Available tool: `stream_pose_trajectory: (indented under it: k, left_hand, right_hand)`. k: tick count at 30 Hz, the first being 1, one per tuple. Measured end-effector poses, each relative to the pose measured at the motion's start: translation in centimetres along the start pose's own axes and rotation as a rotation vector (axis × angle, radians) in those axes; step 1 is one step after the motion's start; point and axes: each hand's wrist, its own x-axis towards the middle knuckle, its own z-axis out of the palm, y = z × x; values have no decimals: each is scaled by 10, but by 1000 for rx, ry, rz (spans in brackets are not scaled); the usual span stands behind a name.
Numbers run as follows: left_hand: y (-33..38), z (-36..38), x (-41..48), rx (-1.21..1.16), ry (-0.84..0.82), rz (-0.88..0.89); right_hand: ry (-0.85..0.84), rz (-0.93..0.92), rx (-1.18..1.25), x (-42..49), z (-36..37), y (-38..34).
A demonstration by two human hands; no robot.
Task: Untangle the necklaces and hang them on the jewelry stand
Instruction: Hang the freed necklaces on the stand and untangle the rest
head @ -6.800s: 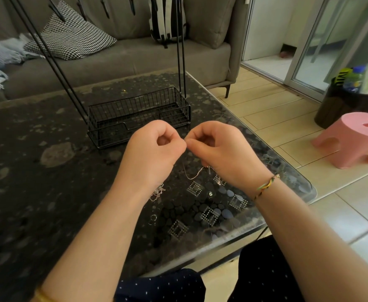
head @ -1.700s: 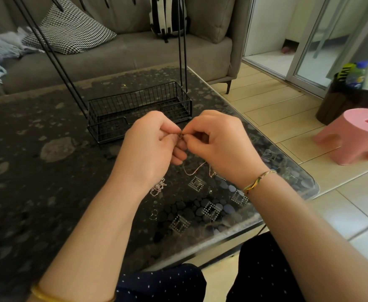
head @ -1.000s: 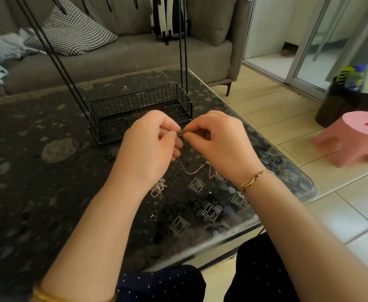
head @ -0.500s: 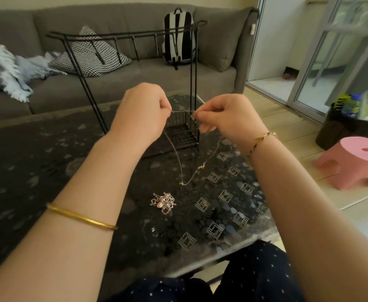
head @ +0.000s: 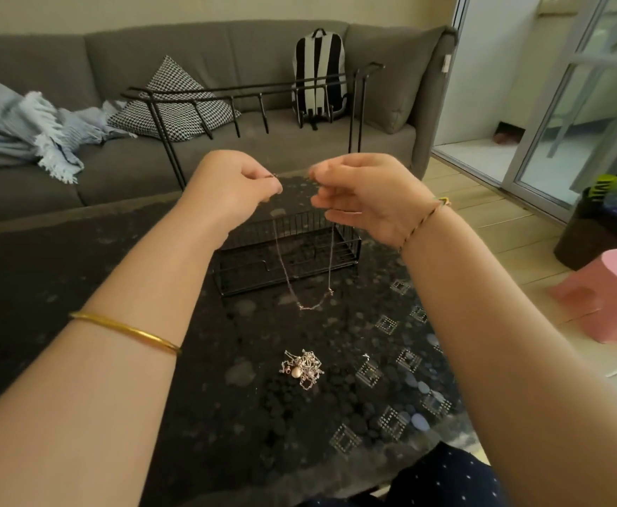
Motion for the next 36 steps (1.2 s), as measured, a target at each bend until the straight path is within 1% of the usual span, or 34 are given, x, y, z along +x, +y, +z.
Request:
stream_pose_trajectory:
  k: [3,8,13,15,18,20,24,26,28,32,36]
  left_hand:
    - [-4,-10,11,-11,52,3]
    - [-6,-33,30,3,120,51]
    - [-13,-55,48,-82,128,24]
    - [-16,-60,53,-106,177,29]
    - [-20,-62,61,-136,239,27]
    - [-24,-60,67,-135,270,17]
    - [-25,-50,72,-86,361,35]
    - [-24,-48,72,-62,407,50]
    - [-23,-47,71,-48,420,56]
    - [-32,-44,71,-63,395,20]
    - [-40,-35,68,-79,321,24]
  right_hand:
    - [10,-24,6,10,13,-7]
    - [3,-130,-82,25,33,-21]
    - [-44,-258,-41,39,52,-34]
    - [0,-303,-133,47,60,-35]
    - [156,-381,-369,63,71,-32]
    - [242,-409,-478,71,78,-31]
    - [321,-452,-728,70,87,-27]
    - [350,-479,-783,65,91,-25]
    - [339,-462,-819,60,93,-23]
    - [243,-339,-832,61,94,-13]
    - [184,-295,-801,65,91,0]
